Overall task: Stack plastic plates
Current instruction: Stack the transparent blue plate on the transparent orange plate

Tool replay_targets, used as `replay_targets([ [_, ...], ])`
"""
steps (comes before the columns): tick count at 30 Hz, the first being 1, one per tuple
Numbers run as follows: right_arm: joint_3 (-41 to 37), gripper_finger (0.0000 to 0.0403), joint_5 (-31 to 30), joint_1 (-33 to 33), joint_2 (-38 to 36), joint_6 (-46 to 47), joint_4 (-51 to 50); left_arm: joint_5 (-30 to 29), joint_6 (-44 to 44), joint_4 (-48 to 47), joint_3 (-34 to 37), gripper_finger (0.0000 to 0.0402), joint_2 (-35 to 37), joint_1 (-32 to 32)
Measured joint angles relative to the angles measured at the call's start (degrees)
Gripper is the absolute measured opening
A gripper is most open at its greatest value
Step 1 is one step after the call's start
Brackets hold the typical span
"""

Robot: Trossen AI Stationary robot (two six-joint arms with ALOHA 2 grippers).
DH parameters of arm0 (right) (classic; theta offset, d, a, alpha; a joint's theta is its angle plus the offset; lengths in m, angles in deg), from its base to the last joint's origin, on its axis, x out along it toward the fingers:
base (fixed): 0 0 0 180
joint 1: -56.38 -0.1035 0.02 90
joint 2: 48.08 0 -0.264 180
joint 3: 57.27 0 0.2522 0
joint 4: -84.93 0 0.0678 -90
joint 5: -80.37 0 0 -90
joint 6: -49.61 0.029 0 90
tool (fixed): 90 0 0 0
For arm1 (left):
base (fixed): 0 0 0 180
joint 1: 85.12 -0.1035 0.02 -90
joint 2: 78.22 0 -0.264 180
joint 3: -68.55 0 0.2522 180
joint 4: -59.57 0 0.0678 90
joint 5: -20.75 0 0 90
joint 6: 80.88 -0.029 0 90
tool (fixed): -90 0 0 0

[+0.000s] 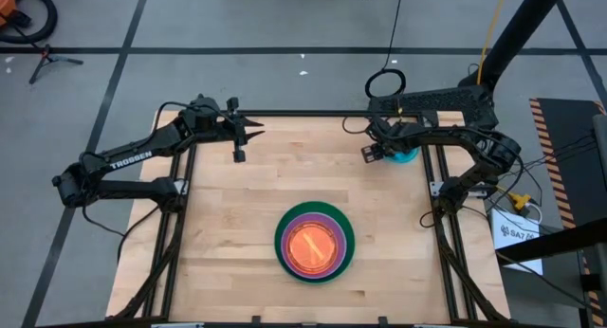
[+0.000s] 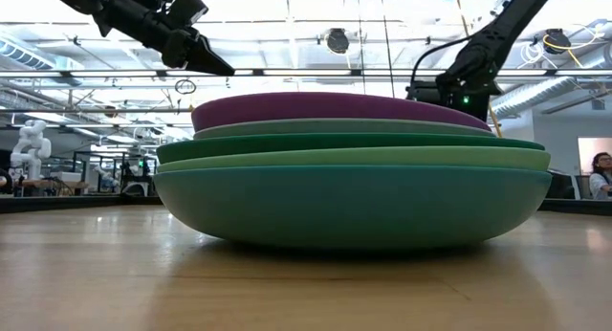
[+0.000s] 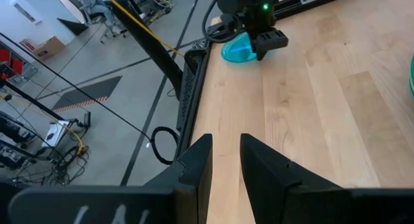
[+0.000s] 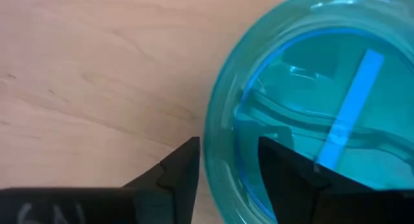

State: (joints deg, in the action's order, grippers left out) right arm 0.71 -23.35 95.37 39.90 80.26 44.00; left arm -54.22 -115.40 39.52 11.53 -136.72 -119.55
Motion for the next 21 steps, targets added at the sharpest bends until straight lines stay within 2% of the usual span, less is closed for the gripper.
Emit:
replay_targets([
  [7, -1.9, 0.0119, 0.1, -0.1, -0.2, -1.7, 3.0, 0.0, 0.0, 0.0, 0.0, 0.0088, 0.0, 0.0],
  [18, -2.0, 0.0011, 0.2, -2.4, 0.0, -5.3, 5.4, 0.0, 0.2, 0.1, 0.0, 0.0088, 0.0, 0.0],
  [21, -1.7, 0.0005, 0.2, -3.5, 0.0, -6.2, 5.6, 0.0, 0.2, 0.1, 0.0, 0.0088, 0.0, 0.0],
])
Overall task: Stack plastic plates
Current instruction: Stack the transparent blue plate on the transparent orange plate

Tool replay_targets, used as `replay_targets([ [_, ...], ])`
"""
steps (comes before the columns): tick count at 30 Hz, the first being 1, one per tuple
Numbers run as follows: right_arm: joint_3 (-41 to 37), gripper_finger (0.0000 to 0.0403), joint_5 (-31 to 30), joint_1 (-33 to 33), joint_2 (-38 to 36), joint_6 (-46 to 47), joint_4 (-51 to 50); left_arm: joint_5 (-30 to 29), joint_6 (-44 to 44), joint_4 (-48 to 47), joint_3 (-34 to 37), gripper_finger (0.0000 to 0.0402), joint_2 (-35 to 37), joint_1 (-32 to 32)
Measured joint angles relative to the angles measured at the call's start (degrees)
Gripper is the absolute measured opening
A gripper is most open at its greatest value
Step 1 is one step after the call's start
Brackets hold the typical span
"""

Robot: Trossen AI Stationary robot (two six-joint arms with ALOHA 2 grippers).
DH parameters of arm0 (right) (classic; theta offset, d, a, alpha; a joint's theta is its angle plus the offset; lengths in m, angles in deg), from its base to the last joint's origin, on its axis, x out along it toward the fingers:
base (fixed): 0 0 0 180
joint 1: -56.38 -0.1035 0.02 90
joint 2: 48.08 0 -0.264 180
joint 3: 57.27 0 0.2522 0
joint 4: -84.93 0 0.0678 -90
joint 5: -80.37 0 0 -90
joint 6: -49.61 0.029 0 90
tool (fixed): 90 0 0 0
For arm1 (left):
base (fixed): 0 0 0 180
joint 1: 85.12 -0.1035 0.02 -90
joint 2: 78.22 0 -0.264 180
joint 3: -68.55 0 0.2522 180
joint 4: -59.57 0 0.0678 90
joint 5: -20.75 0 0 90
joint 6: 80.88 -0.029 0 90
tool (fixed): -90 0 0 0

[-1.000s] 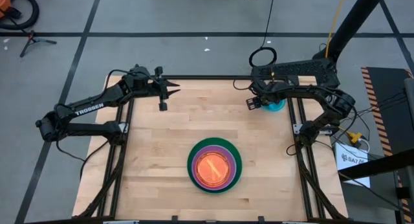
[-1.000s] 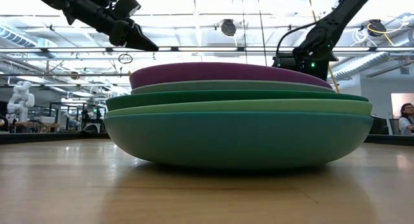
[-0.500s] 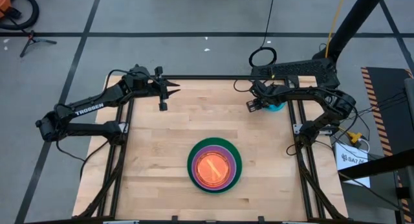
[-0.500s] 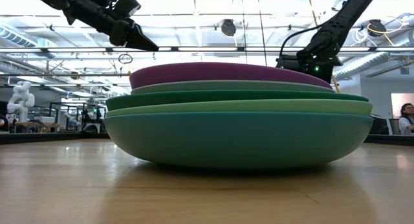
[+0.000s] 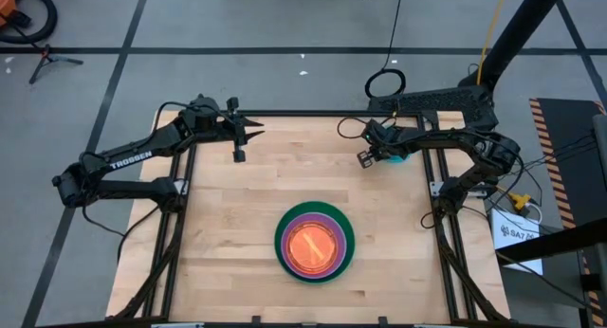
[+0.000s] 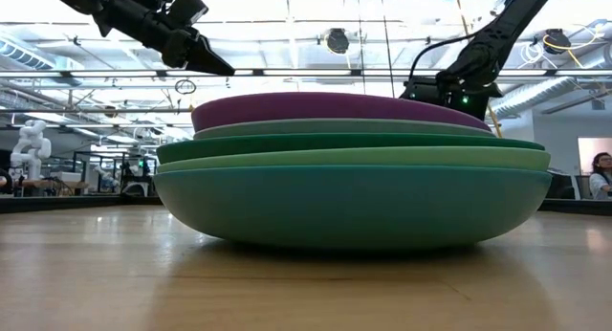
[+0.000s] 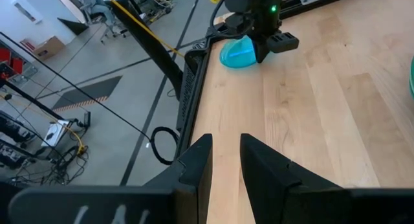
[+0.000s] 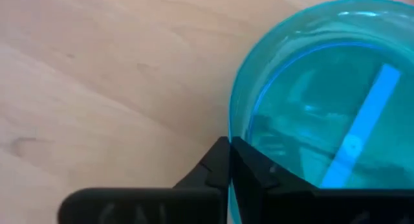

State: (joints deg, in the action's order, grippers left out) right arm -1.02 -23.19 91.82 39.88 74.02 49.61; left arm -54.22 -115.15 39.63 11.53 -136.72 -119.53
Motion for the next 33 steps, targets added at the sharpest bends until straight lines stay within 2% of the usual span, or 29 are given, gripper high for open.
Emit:
replay_targets([
  [7, 5.7, 0.0003, 0.3, -3.7, -0.4, -3.2, -2.7, 0.0, 0.5, 0.6, 0.0, 0.0088, 0.0, 0.0],
  [12, 14.8, 0.0002, 0.3, -9.5, -0.7, -7.3, -11.7, 0.0, 4.0, 2.9, 0.0, 0.0088, 0.0, 0.0],
  [18, 25.2, 0.0001, 0.8, -20.4, -0.7, -11.3, -17.4, 0.0, 13.1, 3.5, 0.0, 0.0088, 0.0, 1.0],
  [21, 28.3, 0.0001, 4.2, -26.8, -0.8, -15.8, -17.5, 0.1, 19.2, 3.1, 0.0, 0.0088, 0.0, 2.4],
  [25, 29.1, 0.0001, 7.8, -35.6, -0.8, -20.6, -16.1, 0.1, 25.8, -0.1, 0.0, 0.0088, 0.0, 5.7],
  [30, 29.1, 0.0001, 7.6, -46.6, -0.8, -22.3, -14.0, -0.2, 31.1, -1.5, 0.0, 0.0088, 0.0, 13.0],
  [33, 29.1, 0.0001, 7.5, -52.3, -0.8, -22.1, -11.0, -2.4, 33.7, -0.3, 0.0, 0.0088, 0.0, 18.1],
])
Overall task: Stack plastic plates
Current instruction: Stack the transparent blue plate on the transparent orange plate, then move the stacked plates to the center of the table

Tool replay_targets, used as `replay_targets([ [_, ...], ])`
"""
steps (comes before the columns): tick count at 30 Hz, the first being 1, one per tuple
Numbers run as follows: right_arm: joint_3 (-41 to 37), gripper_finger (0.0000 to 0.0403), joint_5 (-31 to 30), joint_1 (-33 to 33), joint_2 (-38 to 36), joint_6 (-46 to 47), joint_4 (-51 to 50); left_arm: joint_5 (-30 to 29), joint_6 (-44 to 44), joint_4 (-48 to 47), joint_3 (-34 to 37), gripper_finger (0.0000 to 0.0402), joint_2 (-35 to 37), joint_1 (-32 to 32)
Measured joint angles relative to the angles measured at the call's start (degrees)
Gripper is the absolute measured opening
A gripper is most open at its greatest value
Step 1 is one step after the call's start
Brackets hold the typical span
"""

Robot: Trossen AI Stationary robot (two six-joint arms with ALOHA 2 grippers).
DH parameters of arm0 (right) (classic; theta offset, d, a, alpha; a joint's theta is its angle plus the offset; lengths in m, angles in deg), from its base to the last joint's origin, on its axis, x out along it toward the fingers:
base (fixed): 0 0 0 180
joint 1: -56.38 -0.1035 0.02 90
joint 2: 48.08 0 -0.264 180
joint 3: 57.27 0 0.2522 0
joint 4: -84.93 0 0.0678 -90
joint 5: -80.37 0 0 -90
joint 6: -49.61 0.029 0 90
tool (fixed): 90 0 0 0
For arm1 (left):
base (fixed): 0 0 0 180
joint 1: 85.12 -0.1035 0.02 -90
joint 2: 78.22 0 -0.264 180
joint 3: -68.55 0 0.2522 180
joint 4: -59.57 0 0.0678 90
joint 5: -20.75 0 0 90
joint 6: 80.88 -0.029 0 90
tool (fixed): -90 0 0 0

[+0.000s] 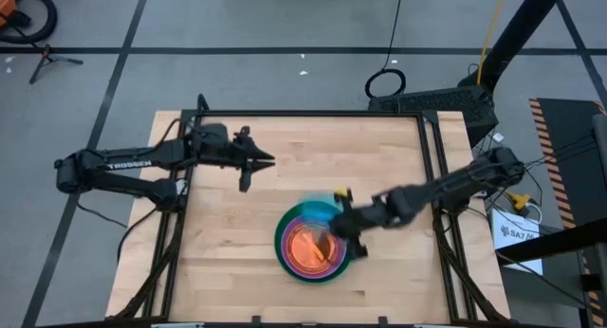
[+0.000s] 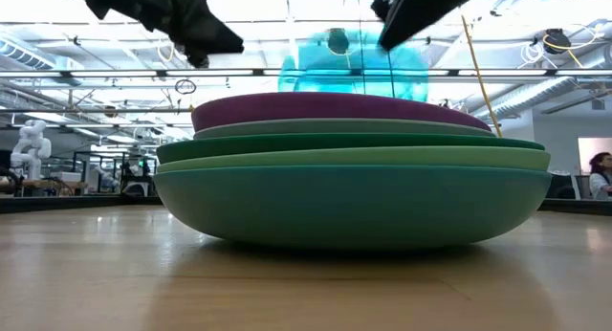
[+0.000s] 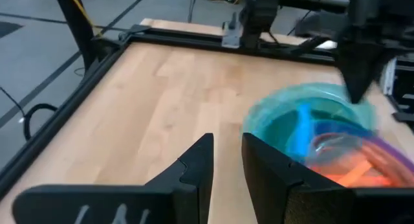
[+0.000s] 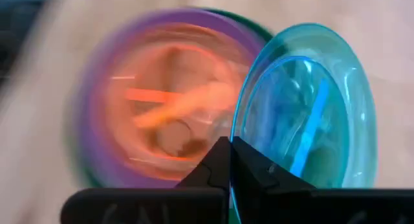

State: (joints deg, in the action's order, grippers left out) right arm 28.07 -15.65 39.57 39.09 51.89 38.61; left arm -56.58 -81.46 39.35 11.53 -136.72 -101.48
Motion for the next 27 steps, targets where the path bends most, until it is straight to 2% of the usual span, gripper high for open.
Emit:
replay_targets([
  [8, 0.0, 0.0, -4.7, -9.4, 3.1, 3.5, 5.9, -13.8, 4.5, 3.0, 0.0, 0.0088, 0.0, 14.8],
  [15, -0.1, 0.0005, -4.5, -11.7, 8.8, 4.2, 11.6, -24.2, 7.6, 3.4, 0.0, 0.0088, 0.0, 27.2],
  [19, -0.1, 0.0027, -4.5, -12.0, 11.4, 6.8, 14.3, -30.2, 8.8, 3.6, 0.0, 0.0088, 0.0, 33.3],
  [27, -0.1, 0.0089, -4.5, -11.9, 14.0, 8.8, 18.6, -38.1, 10.1, 3.0, 0.0, 0.0088, 0.0, 42.1],
])
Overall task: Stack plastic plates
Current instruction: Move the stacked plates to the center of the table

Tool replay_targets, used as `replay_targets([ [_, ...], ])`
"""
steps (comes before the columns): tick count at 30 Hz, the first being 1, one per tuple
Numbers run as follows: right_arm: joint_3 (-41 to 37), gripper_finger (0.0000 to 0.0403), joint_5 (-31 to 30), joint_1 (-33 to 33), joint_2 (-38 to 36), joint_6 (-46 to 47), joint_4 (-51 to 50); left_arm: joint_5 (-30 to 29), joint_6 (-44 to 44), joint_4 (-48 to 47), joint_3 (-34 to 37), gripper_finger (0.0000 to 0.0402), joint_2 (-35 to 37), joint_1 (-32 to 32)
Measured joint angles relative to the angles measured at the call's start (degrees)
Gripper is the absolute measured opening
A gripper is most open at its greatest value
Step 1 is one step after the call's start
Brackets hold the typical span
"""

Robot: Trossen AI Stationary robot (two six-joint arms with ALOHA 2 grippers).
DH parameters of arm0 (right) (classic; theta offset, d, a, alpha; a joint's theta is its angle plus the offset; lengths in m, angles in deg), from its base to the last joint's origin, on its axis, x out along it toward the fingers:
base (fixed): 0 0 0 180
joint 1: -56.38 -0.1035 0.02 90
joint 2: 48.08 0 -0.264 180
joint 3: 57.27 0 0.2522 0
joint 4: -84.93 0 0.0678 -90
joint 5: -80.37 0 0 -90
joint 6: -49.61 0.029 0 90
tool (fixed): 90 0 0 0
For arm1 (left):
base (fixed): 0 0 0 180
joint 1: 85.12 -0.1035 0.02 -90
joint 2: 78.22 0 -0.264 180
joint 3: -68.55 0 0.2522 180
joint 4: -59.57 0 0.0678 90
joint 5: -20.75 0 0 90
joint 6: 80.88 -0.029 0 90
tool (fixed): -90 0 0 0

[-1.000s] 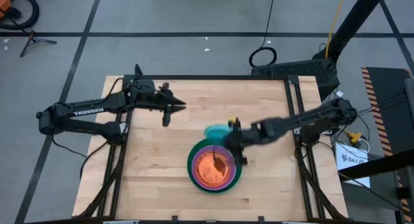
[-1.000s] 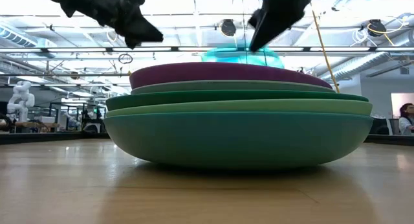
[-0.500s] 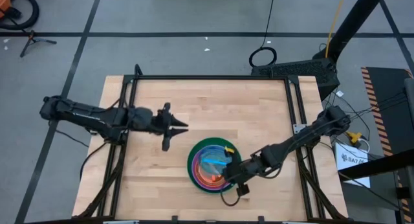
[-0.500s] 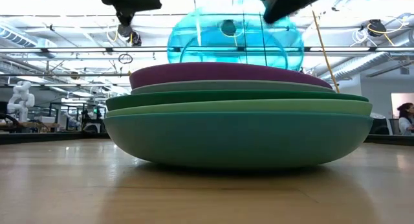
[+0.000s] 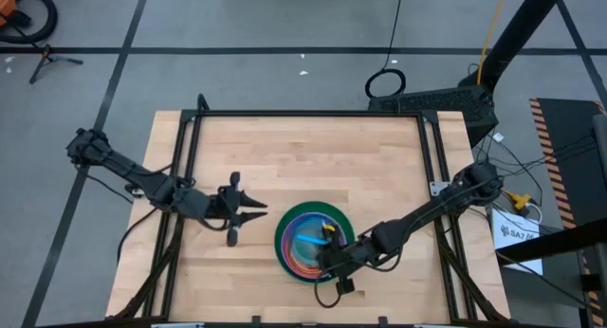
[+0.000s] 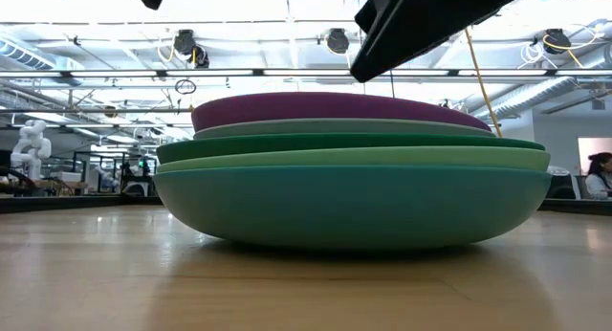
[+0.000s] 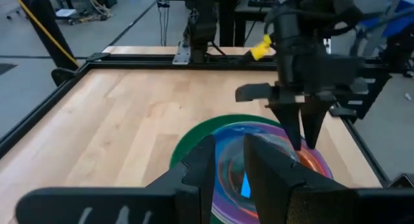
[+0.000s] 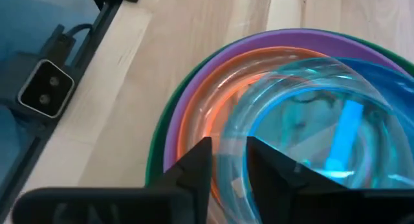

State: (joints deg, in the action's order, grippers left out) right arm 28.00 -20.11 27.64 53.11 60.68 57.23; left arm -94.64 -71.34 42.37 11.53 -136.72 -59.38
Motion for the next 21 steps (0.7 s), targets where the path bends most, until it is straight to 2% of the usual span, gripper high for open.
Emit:
replay_targets([
  [7, 0.0, 0.0128, 0.0, -0.3, -1.2, 4.9, -0.2, -1.8, -0.1, -4.6, 0.0, 0.0088, 0.0, 4.8],
  [13, 0.0, 0.0124, 0.0, -2.4, -1.1, 8.5, -0.3, -2.1, 0.3, -5.8, 0.0, 0.0088, -2.4, 7.2],
  [21, 0.0, 0.0119, 0.2, -7.6, -1.1, 17.8, 0.2, -2.1, 4.1, -5.7, 0.0, 0.0088, -11.2, 9.2],
])
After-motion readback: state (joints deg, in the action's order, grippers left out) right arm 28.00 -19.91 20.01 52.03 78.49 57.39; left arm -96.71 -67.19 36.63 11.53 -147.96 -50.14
